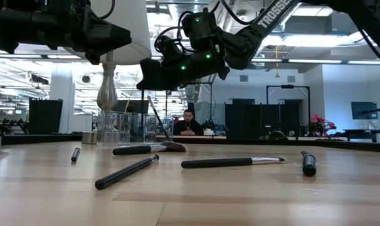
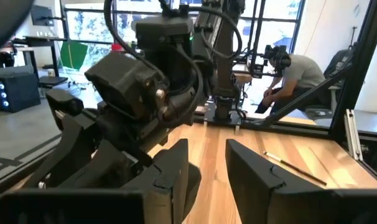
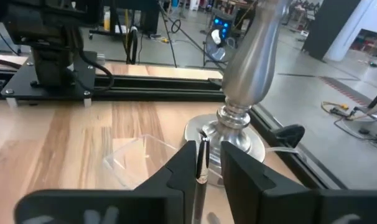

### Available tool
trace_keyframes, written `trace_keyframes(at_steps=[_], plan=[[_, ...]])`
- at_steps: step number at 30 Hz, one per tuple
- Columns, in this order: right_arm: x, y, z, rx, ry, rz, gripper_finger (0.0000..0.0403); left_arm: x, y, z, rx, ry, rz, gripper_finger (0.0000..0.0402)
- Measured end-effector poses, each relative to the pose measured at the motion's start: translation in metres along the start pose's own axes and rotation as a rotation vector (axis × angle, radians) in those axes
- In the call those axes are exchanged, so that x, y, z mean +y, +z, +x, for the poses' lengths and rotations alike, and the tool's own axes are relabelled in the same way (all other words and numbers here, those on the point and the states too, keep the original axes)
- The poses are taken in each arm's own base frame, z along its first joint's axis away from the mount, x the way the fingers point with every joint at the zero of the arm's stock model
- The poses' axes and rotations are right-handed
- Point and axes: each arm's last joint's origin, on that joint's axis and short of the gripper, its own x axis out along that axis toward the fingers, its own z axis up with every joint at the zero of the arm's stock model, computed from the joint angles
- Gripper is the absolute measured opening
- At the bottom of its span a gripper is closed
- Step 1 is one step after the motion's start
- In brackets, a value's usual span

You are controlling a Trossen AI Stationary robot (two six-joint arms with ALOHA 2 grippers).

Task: Put items in baskets/containers
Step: Put the black liner brush in the transparent organizer, then put the black powder brush in the transparent organizer

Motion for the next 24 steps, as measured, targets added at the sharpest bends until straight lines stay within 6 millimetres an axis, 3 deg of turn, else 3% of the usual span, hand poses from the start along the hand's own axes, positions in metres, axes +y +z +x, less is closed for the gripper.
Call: trace_keyframes(at_steps=[5, 12, 18, 24], plan=[[0.005, 0.003, -0.002, -0.009, 0.01, -0.003, 0.0098, 0.0, -0.001, 0.0, 0.006, 0.0, 0.002, 0.0104], [0.011, 0.032, -0.019, -0.022, 0.037, -0.038, 0.0147, 0.0, -0.001, 0.0, 0.013, 0.0, -0.001, 0.0104], [0.036, 0.081, -0.073, 0.072, 0.177, -0.226, 0.0175, 0.0, -0.002, 0.0, 0.023, 0.0, -0.018, 0.0104], [0.074, 0.108, -0.152, 0.237, 0.445, -0.391, 0.0179, 0.0, -0.003, 0.0, 0.033, 0.0, -0.015, 0.0104]])
